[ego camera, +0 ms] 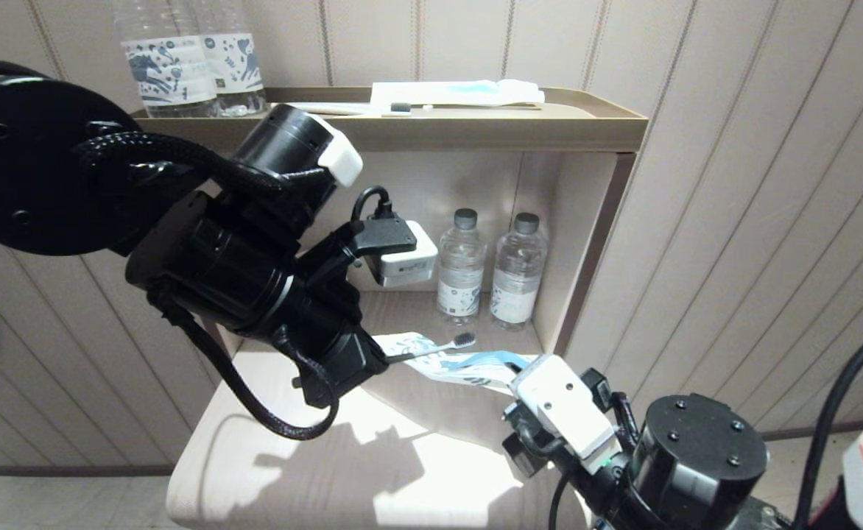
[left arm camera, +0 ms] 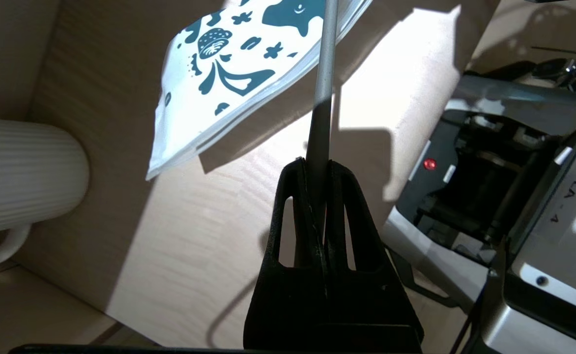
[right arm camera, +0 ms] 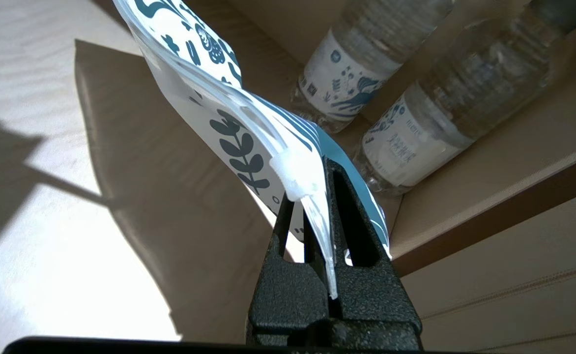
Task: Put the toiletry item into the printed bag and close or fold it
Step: Place the toothbrush in the storage bag
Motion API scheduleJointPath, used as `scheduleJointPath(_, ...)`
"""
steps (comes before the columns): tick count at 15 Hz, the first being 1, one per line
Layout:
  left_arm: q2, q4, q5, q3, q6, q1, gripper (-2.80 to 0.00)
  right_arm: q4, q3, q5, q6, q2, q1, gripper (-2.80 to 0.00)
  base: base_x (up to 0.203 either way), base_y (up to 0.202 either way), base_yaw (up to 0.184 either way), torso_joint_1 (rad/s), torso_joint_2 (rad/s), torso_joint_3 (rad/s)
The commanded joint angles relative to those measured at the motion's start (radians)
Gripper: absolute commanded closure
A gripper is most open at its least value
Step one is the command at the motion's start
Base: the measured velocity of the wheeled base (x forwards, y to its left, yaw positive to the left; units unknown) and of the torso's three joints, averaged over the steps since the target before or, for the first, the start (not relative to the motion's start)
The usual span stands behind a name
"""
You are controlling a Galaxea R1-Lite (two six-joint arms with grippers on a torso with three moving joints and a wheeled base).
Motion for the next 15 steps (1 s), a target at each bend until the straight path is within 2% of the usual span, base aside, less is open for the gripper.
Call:
scheduleJointPath(1, -0.071, -0.037, 0.004, 0.055, 0.003, 0.012, 0.00, -0.047, -0.041, -0.008, -0.013, 0.006, -0.018, 0.00, 0.000, 0.000, 0.000, 0.000, 0.00, 0.000)
scheduleJointPath(7, -0.197, -0.266, 0.049, 0.390, 0.017, 0.032, 0.00, -0.047, -0.039, -0.007, -0.029, 0.020, -0.048, 0.00, 0.000, 0.000, 0.000, 0.000, 0.00, 0.000)
scheduleJointPath(13, -0.155, -0.287, 0.050, 0.390, 0.024, 0.053, 0.00, -0.047, -0.011, -0.001, -0.022, 0.023, -0.052, 0.00, 0.000, 0.000, 0.000, 0.000, 0.00, 0.000)
scheduleJointPath(15, -0.110, -0.287, 0.048, 0.369, 0.031, 0.085, 0.00, -0.047, -0.011, 0.001, -0.022, 0.029, -0.054, 0.00, 0.000, 0.000, 0.000, 0.000, 0.00, 0.000)
